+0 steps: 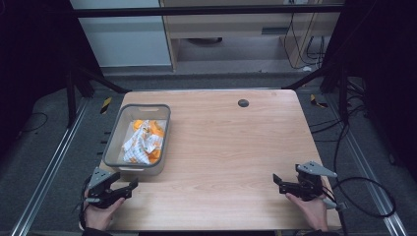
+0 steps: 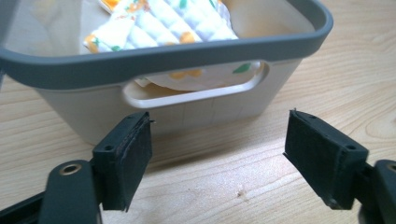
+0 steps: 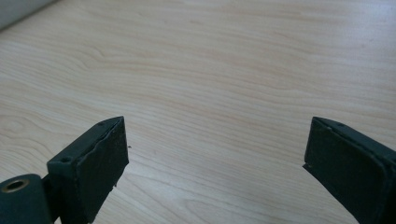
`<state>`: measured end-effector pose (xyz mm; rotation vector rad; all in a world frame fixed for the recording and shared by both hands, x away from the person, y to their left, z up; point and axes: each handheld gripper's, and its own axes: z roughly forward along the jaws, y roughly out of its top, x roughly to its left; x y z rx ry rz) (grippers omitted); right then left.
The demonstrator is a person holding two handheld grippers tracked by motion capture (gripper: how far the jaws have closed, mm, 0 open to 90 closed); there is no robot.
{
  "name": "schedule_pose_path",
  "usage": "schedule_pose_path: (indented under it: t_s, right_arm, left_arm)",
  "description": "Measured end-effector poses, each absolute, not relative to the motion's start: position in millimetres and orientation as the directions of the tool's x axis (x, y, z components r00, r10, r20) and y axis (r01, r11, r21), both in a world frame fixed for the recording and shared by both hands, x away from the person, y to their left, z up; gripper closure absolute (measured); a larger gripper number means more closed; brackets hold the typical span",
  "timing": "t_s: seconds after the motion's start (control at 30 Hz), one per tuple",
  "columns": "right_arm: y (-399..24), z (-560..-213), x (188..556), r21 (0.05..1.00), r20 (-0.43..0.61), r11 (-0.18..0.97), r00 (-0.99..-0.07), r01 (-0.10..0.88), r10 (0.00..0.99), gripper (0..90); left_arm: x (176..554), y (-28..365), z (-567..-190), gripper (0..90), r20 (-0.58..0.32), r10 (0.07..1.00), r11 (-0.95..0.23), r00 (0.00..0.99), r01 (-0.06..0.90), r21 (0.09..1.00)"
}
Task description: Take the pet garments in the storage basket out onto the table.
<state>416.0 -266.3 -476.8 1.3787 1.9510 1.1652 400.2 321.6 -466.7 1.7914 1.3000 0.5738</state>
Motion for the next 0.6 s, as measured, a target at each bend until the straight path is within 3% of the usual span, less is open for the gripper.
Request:
schedule_pose_path:
  t_s: [0.13,0.6]
  right_arm:
    - [-261.3,-473.2,410.3,0.883,0.052,0.118,-0.345,0.454,0.937,8.7]
    - [-263.9,-474.3,412.0,0.877,0.054,0.110,-0.324,0.469,0.945,12.7]
  left_arm:
    - [395.4,325.0,-461.4,25.4,-0.121,0.928,-0.090,0.351,0.529,0.844]
    - [393.9,327.5,-443.7,25.9,-0.105,0.927,-0.095,0.359,0.498,0.862]
